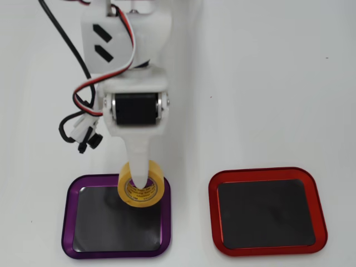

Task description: Grasp a tape and put it in the right purple dish.

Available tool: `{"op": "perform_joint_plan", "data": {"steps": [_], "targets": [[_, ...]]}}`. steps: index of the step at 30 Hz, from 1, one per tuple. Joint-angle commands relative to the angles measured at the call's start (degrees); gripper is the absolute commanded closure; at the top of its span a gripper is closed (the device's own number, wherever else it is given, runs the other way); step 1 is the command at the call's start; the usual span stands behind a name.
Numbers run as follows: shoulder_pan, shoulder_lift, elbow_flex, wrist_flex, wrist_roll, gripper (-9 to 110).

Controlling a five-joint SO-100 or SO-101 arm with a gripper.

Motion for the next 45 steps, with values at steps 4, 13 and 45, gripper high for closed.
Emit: {"op": "perform_joint_plan", "data": {"steps": [4, 13, 45], "targets": [[0.18, -2.99, -5.10, 0.00, -0.44, 100], [1.58, -2.99, -5.19, 5.36, -0.44, 91], [3.96, 11.25, -47.99, 53.96, 6.94, 83]]}}
